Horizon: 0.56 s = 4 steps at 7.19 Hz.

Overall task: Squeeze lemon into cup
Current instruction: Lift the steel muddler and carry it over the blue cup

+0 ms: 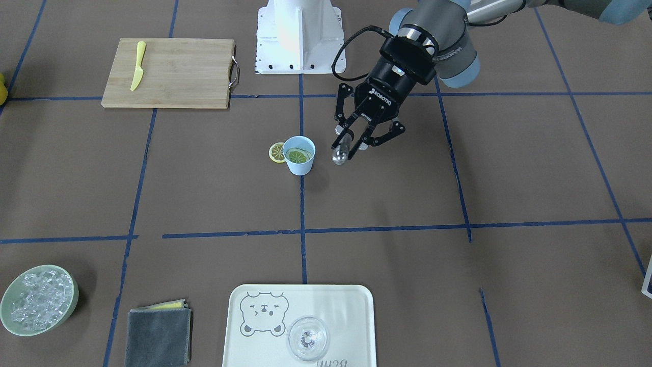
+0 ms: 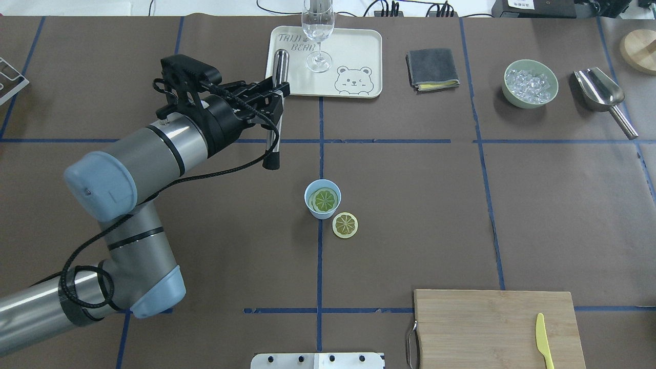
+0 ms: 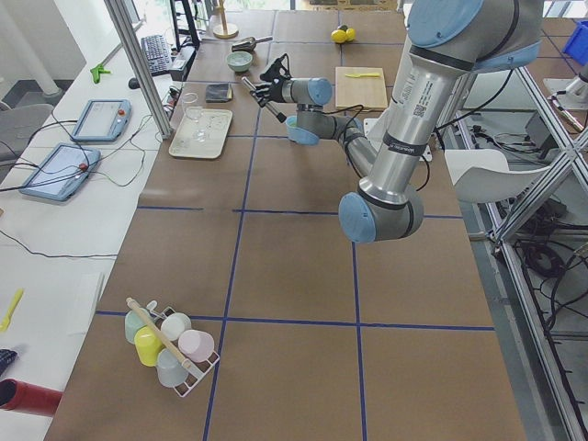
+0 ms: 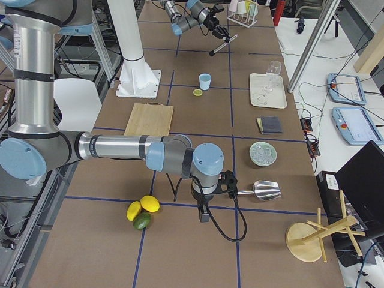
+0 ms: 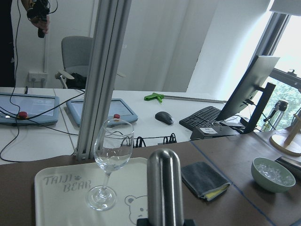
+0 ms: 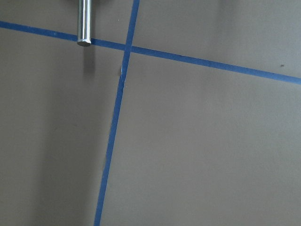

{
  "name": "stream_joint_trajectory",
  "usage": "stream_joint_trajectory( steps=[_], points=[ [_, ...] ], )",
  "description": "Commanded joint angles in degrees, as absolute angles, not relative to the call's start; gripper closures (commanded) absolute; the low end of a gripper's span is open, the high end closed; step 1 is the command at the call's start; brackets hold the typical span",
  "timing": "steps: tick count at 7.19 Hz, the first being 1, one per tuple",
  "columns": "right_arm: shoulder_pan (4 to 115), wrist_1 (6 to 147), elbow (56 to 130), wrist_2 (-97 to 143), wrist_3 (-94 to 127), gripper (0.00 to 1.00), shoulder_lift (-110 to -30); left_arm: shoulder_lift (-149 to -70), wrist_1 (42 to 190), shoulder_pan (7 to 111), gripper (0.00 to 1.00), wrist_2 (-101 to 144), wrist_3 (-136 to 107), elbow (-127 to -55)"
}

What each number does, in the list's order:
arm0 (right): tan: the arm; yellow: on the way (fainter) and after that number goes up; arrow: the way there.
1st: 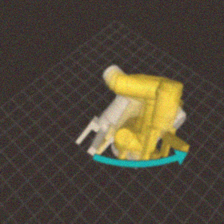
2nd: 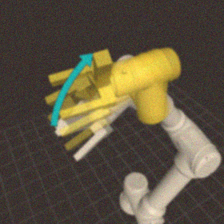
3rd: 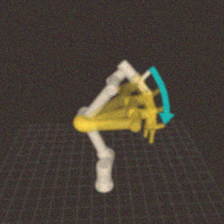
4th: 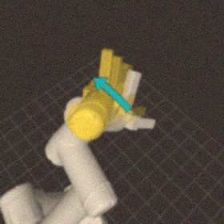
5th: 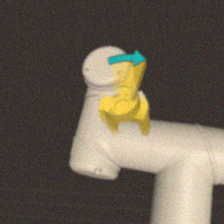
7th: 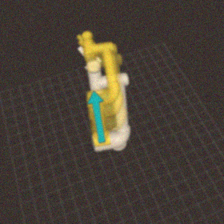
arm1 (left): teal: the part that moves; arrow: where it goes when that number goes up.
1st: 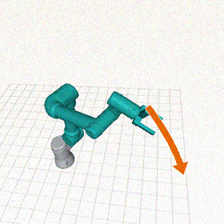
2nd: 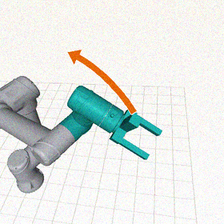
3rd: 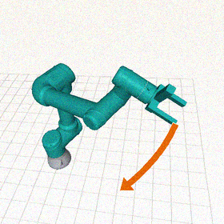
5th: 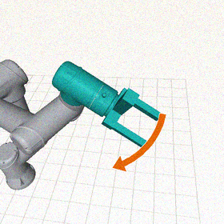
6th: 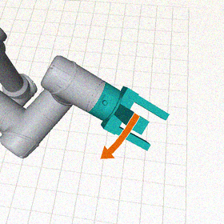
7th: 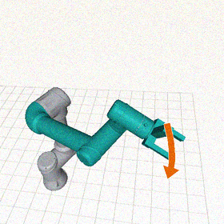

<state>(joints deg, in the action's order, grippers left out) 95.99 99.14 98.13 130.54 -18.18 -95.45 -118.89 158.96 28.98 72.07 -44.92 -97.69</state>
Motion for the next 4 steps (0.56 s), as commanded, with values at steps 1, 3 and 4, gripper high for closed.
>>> stream_joint_trajectory(
  steps=[1, 3, 4],
  points=[
    [96.5, 99.1, 98.1, 130.3, -18.2, 0.0, -95.4, -123.2, 174.0, 24.7, 1.0, 66.3, -38.3, -88.8],
    [96.8, 99.1, 98.1, 130.3, -18.2, 0.0, -95.7, -124.9, 174.4, 23.2, 1.0, 65.0, -35.2, -85.0],
    [97.0, 99.1, 98.0, 130.3, -18.3, 0.0, -95.8, -126.0, 174.4, 22.2, 1.0, 64.4, -34.5, -83.5]
  ],
)
